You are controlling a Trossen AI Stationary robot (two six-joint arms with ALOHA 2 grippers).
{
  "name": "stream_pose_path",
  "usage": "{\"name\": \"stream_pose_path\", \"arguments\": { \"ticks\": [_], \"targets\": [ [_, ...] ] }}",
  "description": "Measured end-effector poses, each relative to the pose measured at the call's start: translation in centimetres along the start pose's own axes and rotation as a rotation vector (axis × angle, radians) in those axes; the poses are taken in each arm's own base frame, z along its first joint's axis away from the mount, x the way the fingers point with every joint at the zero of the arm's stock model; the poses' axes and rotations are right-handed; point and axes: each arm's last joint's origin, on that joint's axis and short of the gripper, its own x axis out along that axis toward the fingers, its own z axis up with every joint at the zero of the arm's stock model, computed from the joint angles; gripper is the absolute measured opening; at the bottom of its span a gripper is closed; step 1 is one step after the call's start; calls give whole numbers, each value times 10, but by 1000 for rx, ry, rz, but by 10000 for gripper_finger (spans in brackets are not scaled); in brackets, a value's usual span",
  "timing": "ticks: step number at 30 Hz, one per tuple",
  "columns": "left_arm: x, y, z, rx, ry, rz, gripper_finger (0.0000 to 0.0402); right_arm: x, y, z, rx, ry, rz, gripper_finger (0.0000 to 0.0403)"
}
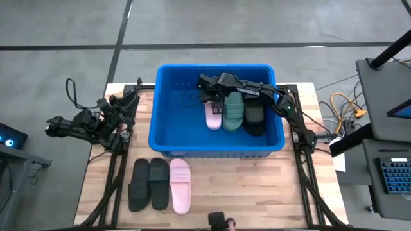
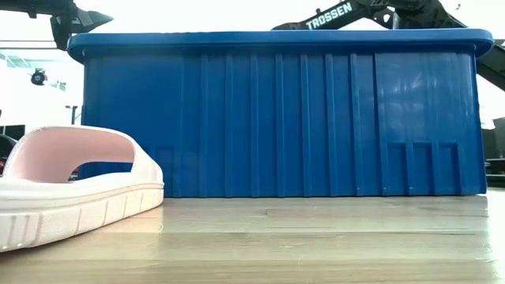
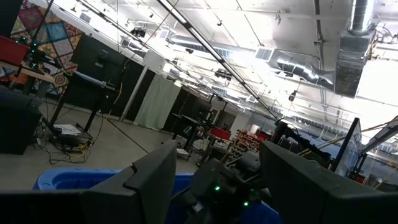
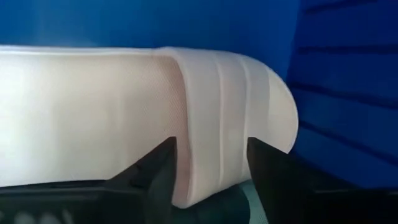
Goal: Pick and place slides into bin
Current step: Put the pink slide into the bin
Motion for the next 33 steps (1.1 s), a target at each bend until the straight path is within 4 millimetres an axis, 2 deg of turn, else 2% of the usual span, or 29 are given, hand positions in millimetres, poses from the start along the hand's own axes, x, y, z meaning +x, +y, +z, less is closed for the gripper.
{"name": "stream_pose_path", "arguments": {
  "ticks": [6,13,16,21,27,30,33],
  "targets": [
    [0,0,0,0,0,0,217,-20,0,-1,38,-34,-8,221],
    [0,0,0,0,0,0,217,-64,13,3,99,-148,21,223],
    [0,0,0,0,0,0,217,-96,18,5,166,-261,55,223],
    [0,0,0,0,0,-1,217,-163,27,2,262,-498,54,224],
    [0,0,0,0,0,-1,217,-245,47,-15,302,-777,47,224],
    [0,0,0,0,0,-1,217,-270,59,-24,300,-853,51,224],
    [0,-1,0,0,1,-45,217,-287,70,-32,305,-889,71,224]
  ]
}}
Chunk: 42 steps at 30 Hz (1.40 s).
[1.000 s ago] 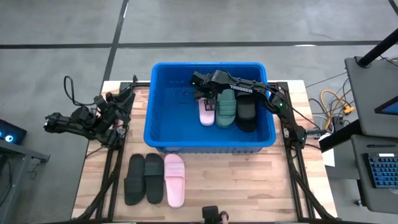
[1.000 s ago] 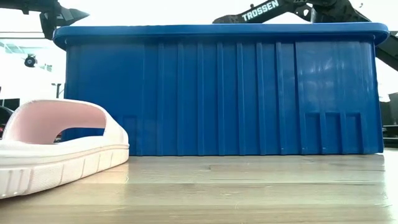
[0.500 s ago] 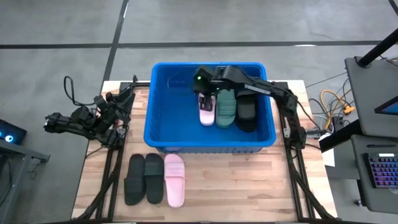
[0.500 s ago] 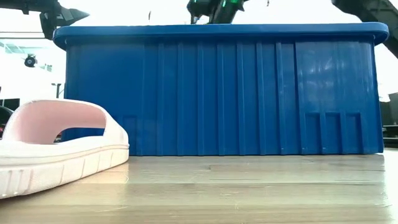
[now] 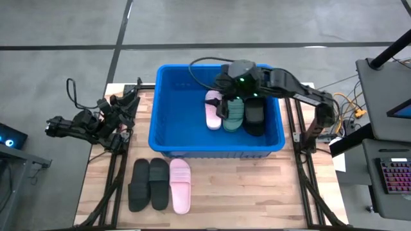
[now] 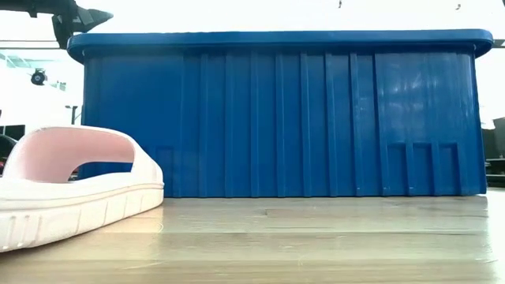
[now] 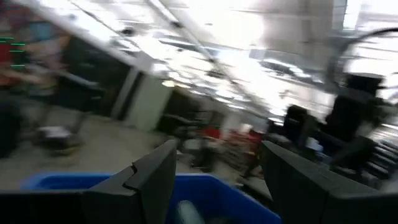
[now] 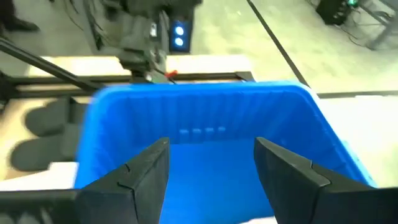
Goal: Pick and place slides into bin
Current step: Put the pink slide into the bin
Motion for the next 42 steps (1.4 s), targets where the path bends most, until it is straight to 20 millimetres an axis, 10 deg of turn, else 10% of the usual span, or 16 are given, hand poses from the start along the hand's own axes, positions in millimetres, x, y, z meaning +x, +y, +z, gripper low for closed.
{"name": "stream_pose_path", "arguments": {
  "ticks": [14,25,42],
  "targets": [
    [10,-22,9,-64,34,-288,217,-105,47,11,26,-204,50,223],
    [12,-24,8,-84,43,-277,217,-200,81,-33,39,-357,10,213],
    [12,-24,7,-72,45,-271,217,-187,67,-152,172,-628,-50,28]
  ]
}}
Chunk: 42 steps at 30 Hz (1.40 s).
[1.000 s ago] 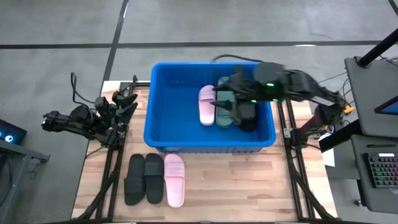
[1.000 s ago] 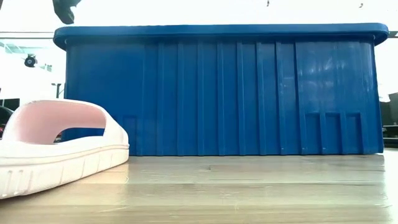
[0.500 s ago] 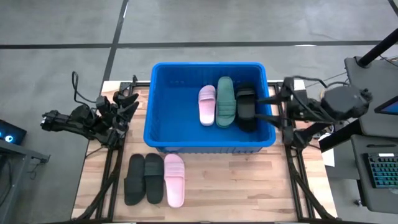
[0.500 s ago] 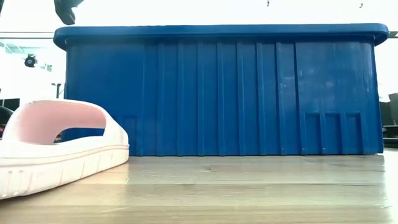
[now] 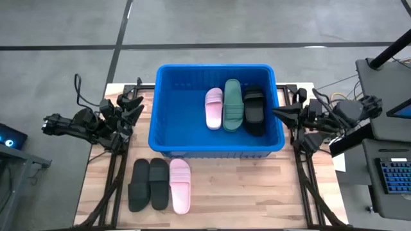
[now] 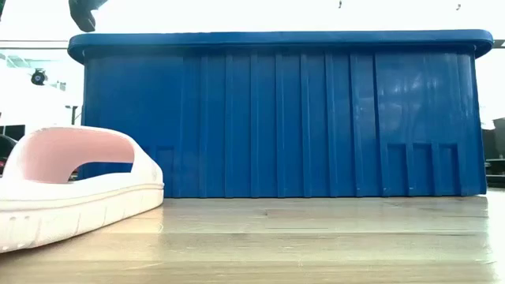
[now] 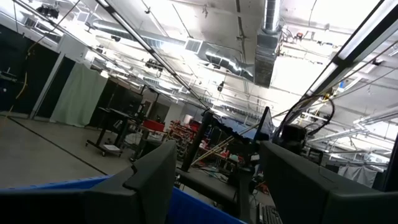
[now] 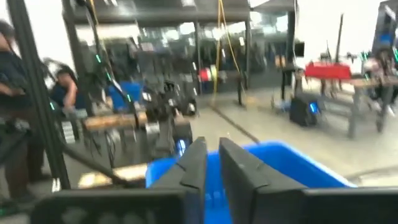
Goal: Pick and place slides into bin
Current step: Put the pink slide into the bin
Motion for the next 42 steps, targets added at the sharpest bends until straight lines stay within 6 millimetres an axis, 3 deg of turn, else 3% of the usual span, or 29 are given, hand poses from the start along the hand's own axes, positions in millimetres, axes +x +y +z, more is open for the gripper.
{"name": "stream_pose_path", "arguments": {
  "ticks": [4,8,16,28,32,37,42],
  "targets": [
    [1,0,-1,2,2,17,217,-6,-9,-23,10,-119,13,10],
    [2,1,-3,13,10,64,217,-12,-25,-48,25,-125,-46,8],
    [5,1,-7,25,19,119,217,-46,-53,-89,78,-225,-82,8],
    [10,-1,-13,53,44,161,217,-69,-64,-130,96,-308,-40,8],
    [13,-3,-15,82,61,162,217,-64,-61,-144,82,-258,-22,8],
    [22,-11,-4,75,48,134,217,-62,-60,-148,107,-269,-5,8],
    [38,-32,33,0,-3,-72,216,-63,-61,-145,112,-278,-15,8]
  ]
}}
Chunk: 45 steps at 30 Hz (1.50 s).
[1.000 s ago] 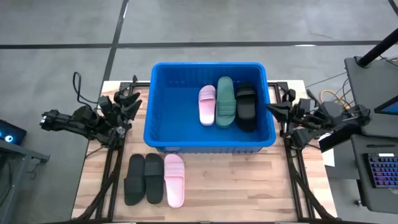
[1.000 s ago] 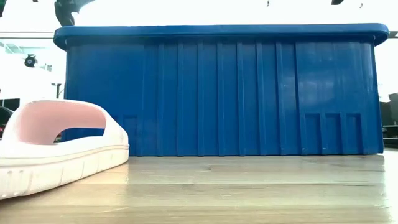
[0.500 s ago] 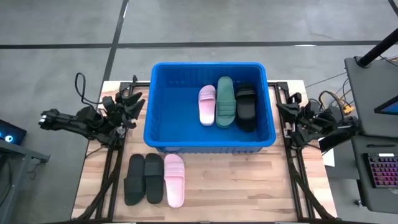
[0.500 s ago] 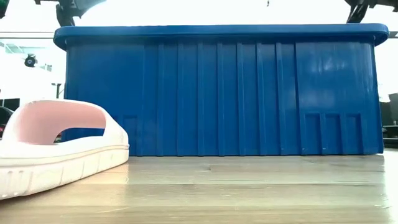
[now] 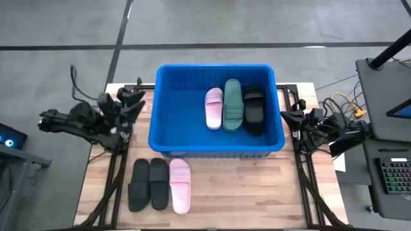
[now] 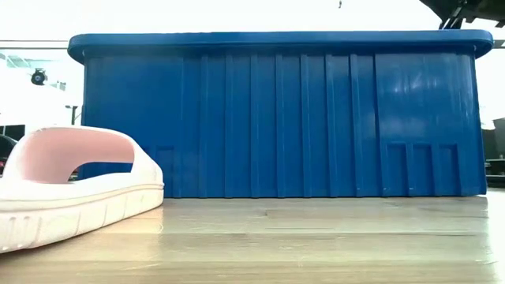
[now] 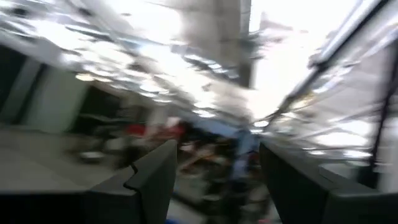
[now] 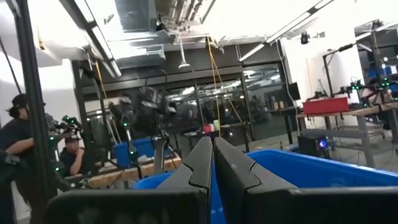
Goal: Pick and place slides into bin
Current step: Put the pink slide into the bin
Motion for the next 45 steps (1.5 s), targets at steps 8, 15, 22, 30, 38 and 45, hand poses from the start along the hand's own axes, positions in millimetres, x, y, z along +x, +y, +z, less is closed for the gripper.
{"name": "stream_pose_path", "arguments": {
  "ticks": [8,15,22,30,38,45],
  "targets": [
    [43,-43,37,65,272,-171,177,0,0,5,-11,-13,-1,8],
    [77,-80,51,162,537,-229,148,0,0,3,5,1,-1,8],
    [102,-99,27,167,692,-231,158,0,0,2,4,9,-1,9],
    [115,-115,-36,295,900,-267,249,0,0,-1,7,44,-9,9],
    [100,-122,-81,174,1297,-246,260,0,0,-1,7,43,-9,9],
    [78,-129,-118,289,1570,-211,260,-1,0,-4,-1,72,-10,9]
  ]
}}
